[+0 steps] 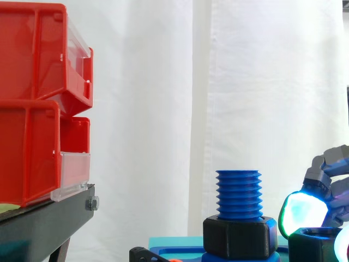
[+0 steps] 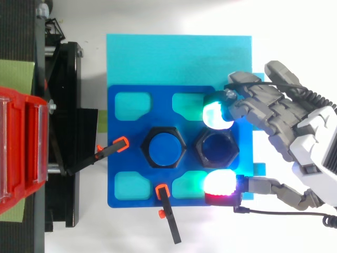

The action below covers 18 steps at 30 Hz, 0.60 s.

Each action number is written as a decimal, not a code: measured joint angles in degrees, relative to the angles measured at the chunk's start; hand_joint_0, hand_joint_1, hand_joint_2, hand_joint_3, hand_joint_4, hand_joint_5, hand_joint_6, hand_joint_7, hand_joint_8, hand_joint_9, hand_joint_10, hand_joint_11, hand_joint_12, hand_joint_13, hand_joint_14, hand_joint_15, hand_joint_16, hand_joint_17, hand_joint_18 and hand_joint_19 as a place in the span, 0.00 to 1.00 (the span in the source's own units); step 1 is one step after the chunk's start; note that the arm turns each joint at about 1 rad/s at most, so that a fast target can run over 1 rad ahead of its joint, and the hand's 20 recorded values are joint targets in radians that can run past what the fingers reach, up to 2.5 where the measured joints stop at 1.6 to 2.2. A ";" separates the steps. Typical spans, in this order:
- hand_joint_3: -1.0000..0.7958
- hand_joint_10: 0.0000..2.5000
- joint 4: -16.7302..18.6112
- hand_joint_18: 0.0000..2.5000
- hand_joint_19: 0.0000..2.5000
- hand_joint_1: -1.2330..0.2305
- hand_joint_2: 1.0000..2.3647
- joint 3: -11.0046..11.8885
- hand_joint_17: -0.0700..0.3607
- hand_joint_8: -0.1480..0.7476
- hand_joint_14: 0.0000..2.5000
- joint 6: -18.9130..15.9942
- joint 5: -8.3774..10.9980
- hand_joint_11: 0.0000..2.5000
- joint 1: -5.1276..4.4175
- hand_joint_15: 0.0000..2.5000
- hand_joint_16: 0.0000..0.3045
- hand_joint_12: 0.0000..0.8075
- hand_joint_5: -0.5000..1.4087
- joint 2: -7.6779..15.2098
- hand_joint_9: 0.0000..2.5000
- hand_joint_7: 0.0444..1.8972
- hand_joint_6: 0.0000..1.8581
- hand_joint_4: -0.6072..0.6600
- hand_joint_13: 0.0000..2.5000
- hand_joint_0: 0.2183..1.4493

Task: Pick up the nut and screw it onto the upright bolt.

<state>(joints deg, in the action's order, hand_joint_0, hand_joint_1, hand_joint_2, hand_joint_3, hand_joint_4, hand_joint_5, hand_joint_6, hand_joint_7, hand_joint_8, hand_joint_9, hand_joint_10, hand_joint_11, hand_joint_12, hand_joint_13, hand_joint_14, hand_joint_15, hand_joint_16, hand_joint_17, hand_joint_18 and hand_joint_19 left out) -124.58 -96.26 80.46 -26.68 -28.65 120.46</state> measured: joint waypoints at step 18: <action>0.28 0.00 -7.02 0.19 0.00 0.37 0.00 0.02 0.42 0.55 0.00 -9.14 -2.92 0.00 1.26 0.00 0.16 0.49 0.17 -0.46 0.20 0.65 0.27 0.74 0.20 0.27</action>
<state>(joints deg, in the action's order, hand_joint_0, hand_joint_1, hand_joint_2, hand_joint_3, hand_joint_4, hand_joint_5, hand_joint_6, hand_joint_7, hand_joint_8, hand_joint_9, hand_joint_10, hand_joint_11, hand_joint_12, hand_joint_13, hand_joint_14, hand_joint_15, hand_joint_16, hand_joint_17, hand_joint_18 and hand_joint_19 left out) -131.60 -96.24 71.32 -29.60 -27.40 120.00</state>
